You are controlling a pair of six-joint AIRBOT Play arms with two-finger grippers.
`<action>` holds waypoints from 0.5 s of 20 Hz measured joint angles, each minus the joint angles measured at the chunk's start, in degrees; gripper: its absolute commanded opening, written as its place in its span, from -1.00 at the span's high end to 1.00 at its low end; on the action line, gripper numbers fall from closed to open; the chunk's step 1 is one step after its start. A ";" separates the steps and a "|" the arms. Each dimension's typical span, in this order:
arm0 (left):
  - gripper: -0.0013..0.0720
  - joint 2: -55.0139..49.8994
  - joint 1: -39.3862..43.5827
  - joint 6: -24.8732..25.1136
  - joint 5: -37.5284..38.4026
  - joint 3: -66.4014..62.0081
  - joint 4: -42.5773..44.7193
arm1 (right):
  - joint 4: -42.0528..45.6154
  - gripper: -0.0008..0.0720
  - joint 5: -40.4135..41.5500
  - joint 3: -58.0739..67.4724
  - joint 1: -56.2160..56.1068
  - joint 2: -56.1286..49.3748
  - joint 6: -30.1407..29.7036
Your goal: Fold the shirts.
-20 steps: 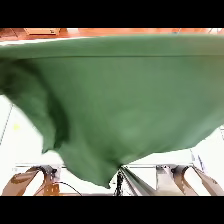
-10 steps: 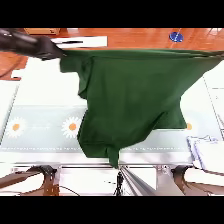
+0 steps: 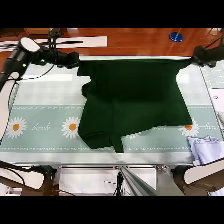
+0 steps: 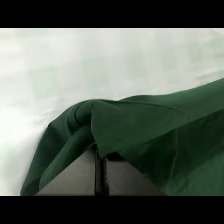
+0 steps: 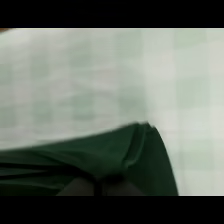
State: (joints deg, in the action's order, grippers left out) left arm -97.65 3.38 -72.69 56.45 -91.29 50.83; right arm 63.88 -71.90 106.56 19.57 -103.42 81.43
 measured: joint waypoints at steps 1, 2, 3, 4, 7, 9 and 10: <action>0.90 -1.05 0.09 -0.46 0.02 0.00 0.02 | 1.40 0.90 -0.35 0.00 -0.39 -1.44 -0.02; 0.90 -1.99 0.17 -1.07 0.39 0.00 0.04 | 2.73 0.90 -1.31 -0.02 -0.74 -2.84 -0.02; 0.89 -2.99 0.31 -1.62 1.33 0.00 0.22 | 3.85 0.89 -2.34 -0.02 -0.94 -4.00 -0.04; 0.71 -3.78 0.42 -1.99 2.67 0.00 0.33 | 4.79 0.68 -3.48 -0.02 -1.09 -4.98 -0.13; -0.28 -5.27 0.04 -2.78 6.21 -0.20 -0.24 | 4.87 -0.16 -5.81 -0.02 -1.14 -5.92 -1.42; -0.32 -5.27 -0.94 -2.56 9.57 -1.55 -2.69 | 1.42 -0.36 -7.50 0.11 -0.83 -4.68 -3.06; -0.32 -5.16 -2.05 -2.56 11.78 -2.51 -3.10 | -0.57 -0.36 -8.48 0.11 -0.33 -3.54 -3.69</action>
State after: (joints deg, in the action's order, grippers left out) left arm -102.80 1.32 -75.24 68.23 -93.80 47.72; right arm 63.31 -80.38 106.67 19.25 -106.96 77.73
